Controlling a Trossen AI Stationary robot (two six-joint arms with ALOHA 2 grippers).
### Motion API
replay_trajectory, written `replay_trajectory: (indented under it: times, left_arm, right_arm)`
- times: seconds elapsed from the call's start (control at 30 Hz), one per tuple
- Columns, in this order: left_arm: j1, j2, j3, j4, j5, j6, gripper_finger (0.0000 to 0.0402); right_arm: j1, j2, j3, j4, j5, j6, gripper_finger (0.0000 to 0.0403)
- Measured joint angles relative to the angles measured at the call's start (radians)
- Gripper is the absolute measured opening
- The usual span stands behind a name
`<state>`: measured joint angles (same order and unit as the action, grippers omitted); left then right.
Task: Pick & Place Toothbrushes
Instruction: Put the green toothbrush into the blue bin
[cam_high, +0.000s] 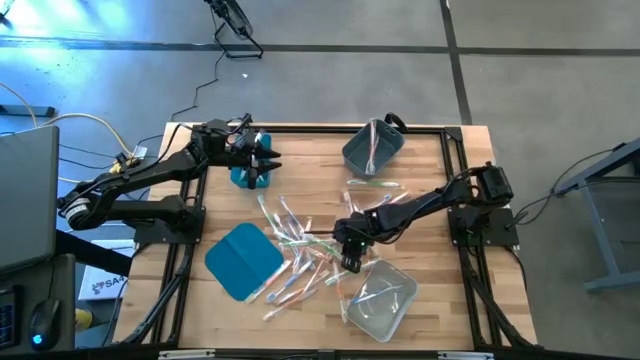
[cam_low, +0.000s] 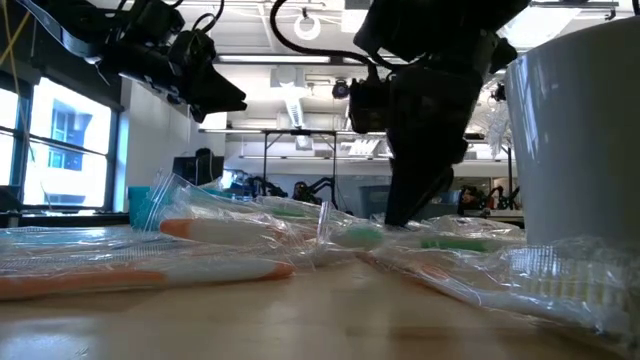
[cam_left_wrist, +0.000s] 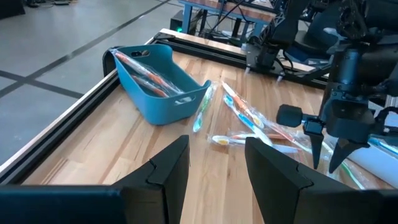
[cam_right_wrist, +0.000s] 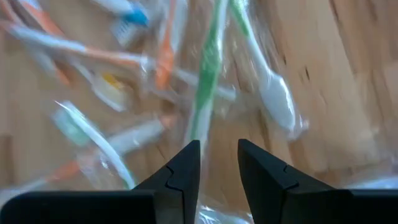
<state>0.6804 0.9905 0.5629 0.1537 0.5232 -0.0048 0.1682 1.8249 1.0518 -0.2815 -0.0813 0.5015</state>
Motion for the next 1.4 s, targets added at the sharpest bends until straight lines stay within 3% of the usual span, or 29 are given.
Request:
replay_trajectory:
  times: [0.8,1.13,1.4]
  left_arm:
    - [0.000,0.000,0.000,0.000,0.000,0.000,0.0154]
    - [0.000,0.000,0.000,0.000,0.000,0.000,0.0154]
    - [0.000,0.000,0.000,0.000,0.000,0.000,0.0154]
  right_arm:
    - [0.013,0.016,0.002,0.052,0.009,0.018,0.0103]
    - [0.047,0.016,0.002,0.037,0.091,-0.001,0.0171]
    - [0.053,0.016,0.002,0.037,0.078,0.016,0.0178]
